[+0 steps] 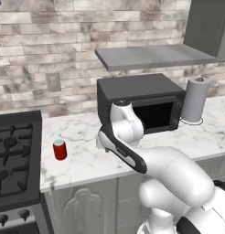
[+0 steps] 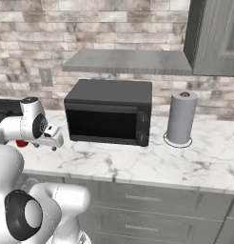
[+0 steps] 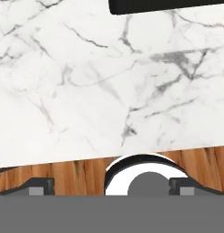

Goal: Four empty soda cans are scattered around the kitchen. Gather all the cans and cluster them next to the stove for recycling.

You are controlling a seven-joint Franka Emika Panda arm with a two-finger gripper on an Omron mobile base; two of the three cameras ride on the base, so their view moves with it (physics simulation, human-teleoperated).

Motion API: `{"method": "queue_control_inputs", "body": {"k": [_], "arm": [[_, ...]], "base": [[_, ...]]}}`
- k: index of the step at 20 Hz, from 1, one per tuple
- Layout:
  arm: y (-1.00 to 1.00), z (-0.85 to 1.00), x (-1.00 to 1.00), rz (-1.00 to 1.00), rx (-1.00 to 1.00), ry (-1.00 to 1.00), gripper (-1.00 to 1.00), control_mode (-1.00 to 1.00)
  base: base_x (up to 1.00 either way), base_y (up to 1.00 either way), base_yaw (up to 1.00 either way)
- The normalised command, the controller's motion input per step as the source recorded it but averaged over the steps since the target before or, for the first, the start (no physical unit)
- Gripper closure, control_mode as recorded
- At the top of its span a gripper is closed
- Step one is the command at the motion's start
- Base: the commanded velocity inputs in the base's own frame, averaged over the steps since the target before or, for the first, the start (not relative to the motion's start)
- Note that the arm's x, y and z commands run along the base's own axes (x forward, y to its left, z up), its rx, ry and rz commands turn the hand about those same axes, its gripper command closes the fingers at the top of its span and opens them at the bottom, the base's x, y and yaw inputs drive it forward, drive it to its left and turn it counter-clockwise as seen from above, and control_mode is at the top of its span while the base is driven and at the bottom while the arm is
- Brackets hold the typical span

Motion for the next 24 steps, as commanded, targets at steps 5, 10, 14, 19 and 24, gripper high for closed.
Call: {"method": "queue_control_inputs", "body": {"k": [5,10,14,19,24], "arm": [[0.0,0.0,0.0,0.0,0.0,0.0,-1.0,1.0],[0.0,0.0,0.0,0.0,0.0,0.0,-1.0,1.0],[0.0,0.0,0.0,0.0,0.0,0.0,-1.0,1.0],[0.0,0.0,0.0,0.0,0.0,0.0,-1.0,1.0],[0.0,0.0,0.0,0.0,0.0,0.0,-1.0,1.0]], "base": [[-0.14,-0.66,0.0],[-0.12,-0.67,0.0],[-0.13,-0.68,0.0],[-0.15,-0.68,0.0],[-0.16,-0.67,0.0]]}}
